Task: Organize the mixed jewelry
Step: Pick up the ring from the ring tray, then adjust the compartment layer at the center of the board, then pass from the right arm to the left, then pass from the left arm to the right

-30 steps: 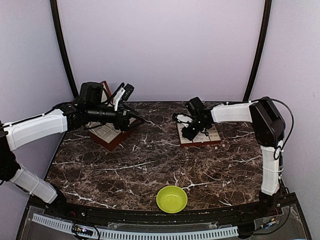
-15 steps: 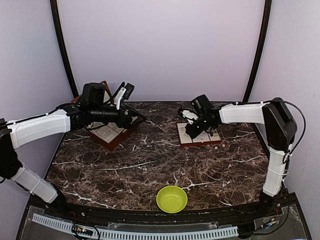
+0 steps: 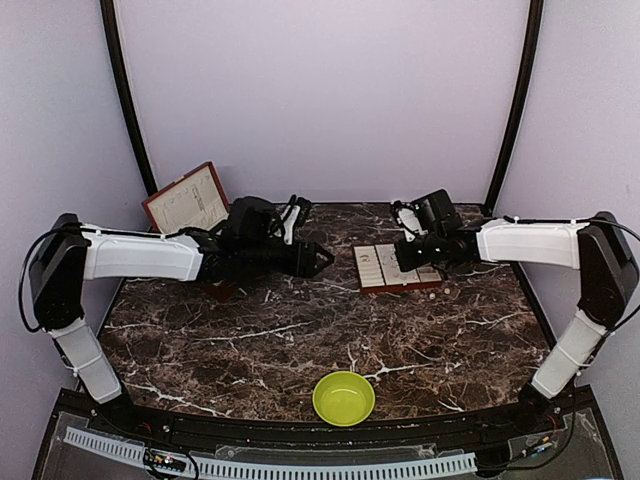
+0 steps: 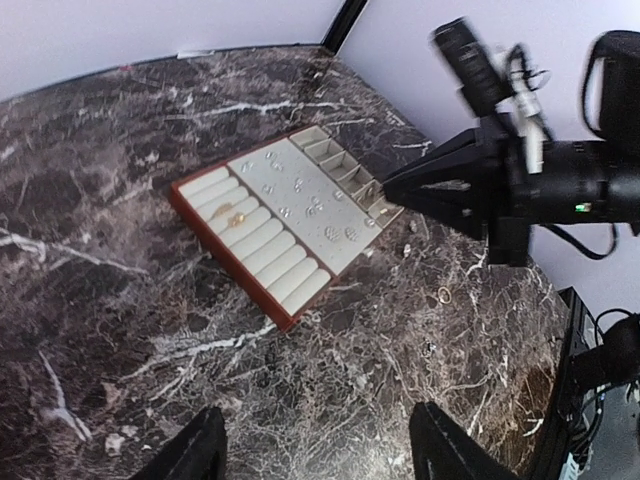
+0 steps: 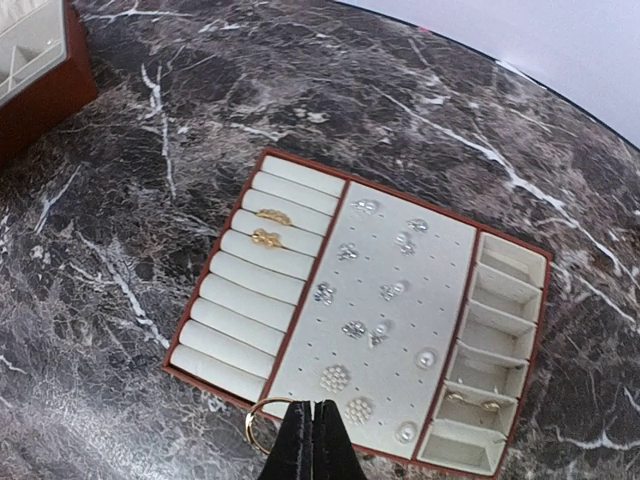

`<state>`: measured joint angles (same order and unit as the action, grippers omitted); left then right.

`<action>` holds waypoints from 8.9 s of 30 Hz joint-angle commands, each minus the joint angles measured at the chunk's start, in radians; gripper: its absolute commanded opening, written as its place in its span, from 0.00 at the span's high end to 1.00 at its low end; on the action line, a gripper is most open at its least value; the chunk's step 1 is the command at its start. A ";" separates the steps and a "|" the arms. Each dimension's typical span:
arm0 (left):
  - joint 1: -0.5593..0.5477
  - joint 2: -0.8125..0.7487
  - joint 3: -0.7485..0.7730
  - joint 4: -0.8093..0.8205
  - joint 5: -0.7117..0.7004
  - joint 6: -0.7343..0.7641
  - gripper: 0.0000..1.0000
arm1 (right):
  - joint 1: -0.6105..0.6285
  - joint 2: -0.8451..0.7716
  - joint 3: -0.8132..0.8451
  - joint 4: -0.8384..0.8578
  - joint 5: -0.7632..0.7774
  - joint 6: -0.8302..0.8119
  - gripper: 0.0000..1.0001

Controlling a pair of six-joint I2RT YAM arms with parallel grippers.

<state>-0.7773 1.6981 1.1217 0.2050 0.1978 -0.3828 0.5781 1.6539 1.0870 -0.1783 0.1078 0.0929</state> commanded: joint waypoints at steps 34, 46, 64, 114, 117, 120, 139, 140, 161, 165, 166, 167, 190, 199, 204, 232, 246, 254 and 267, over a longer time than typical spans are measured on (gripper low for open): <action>-0.052 0.719 0.676 -0.223 -0.130 -0.269 0.54 | -0.021 -0.304 -0.320 0.152 0.147 0.149 1.00; -0.050 0.743 0.728 -0.349 -0.159 -0.215 0.73 | -0.021 -0.336 -0.352 0.163 0.187 0.152 1.00; -0.022 0.715 0.752 -0.561 -0.186 -0.086 0.81 | -0.021 -0.335 -0.377 0.174 0.198 0.179 1.00; 0.070 0.619 0.681 -0.612 0.127 0.711 0.89 | -0.018 -0.407 -0.427 0.161 0.151 0.211 1.00; 0.069 0.625 0.692 -0.598 0.127 0.713 0.89 | -0.016 -0.408 -0.427 0.162 0.145 0.212 1.00; 0.070 0.624 0.712 -0.590 0.126 0.712 0.86 | -0.011 -0.413 -0.429 0.161 0.150 0.215 1.00; 0.082 0.438 0.782 -0.466 0.215 0.458 0.43 | 0.064 -0.432 -0.412 0.193 0.142 0.247 1.00; 0.082 0.390 0.714 -0.407 0.218 0.431 0.43 | 0.072 -0.432 -0.411 0.204 0.141 0.253 1.00; -0.050 0.123 0.068 0.383 0.288 -0.311 0.44 | 0.201 -0.386 -0.385 0.383 0.143 0.260 1.00; -0.061 0.179 0.114 0.378 0.337 -0.316 0.44 | 0.212 -0.393 -0.397 0.410 0.104 0.241 1.00; -0.061 0.185 0.120 0.363 0.340 -0.314 0.44 | 0.217 -0.397 -0.401 0.416 0.102 0.234 1.00; -0.063 0.197 0.134 0.352 0.345 -0.309 0.44 | 0.221 -0.404 -0.407 0.420 0.100 0.225 1.00; -0.090 0.298 0.245 0.255 0.384 -0.327 0.63 | 0.287 -0.388 -0.399 0.458 0.154 0.111 1.00; -0.097 0.328 0.259 0.274 0.403 -0.340 0.80 | 0.294 -0.377 -0.391 0.450 0.161 0.107 1.00; -0.097 0.329 0.260 0.281 0.407 -0.341 0.87 | 0.299 -0.369 -0.389 0.450 0.172 0.106 1.00; -0.071 0.209 0.252 0.044 0.560 0.000 1.00 | 0.124 -0.633 -0.494 0.412 -0.362 0.234 0.32; 0.025 0.085 0.143 0.151 0.879 0.121 1.00 | 0.036 -0.544 -0.445 0.493 -0.795 0.384 0.44; 0.026 0.070 0.115 0.166 0.892 0.149 1.00 | 0.075 -0.463 -0.412 0.604 -0.800 0.430 0.53; 0.026 0.060 0.092 0.208 0.894 0.139 1.00 | 0.135 -0.360 -0.375 0.688 -0.807 0.469 0.70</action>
<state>-0.7502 1.8153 1.2354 0.3737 1.0698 -0.2546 0.7010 1.2827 0.6891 0.4351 -0.6857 0.5426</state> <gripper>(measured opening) 0.027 0.309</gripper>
